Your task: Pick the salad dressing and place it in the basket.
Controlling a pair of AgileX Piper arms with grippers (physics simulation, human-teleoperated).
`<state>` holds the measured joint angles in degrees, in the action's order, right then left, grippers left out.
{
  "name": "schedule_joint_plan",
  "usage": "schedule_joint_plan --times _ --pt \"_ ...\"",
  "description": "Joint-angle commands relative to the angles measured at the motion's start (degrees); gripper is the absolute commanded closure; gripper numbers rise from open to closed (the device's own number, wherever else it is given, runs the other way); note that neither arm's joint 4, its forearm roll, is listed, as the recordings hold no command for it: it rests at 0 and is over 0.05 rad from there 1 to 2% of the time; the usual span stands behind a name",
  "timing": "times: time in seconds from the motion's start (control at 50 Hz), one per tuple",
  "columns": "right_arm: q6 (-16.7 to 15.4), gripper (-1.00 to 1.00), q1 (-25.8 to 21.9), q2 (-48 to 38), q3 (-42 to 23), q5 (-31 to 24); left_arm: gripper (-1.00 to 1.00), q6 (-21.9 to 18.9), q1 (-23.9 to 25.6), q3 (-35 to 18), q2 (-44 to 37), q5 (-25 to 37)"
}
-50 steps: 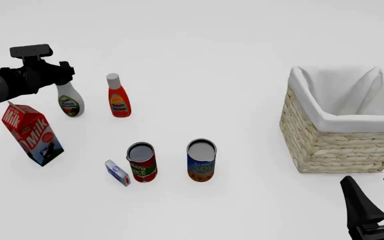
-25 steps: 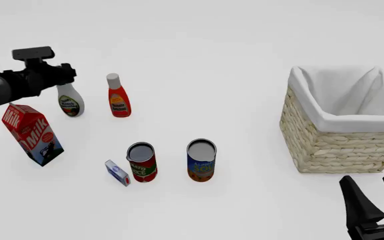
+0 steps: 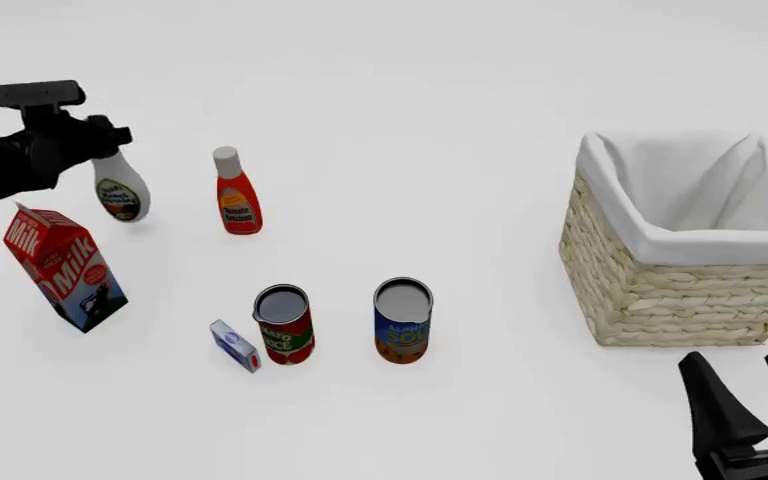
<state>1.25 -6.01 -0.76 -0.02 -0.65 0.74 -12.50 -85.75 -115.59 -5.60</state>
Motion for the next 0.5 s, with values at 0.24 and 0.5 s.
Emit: schedule_joint_plan --times 0.24,0.5 --pt "0.3 -1.0 -0.3 0.2 0.0 -0.2 1.0 -2.4 1.5 -4.8 9.6 6.5" --pt "0.3 -1.0 -0.6 -1.1 0.0 1.1 1.0 -5.2 6.9 -4.9 17.8 10.8"
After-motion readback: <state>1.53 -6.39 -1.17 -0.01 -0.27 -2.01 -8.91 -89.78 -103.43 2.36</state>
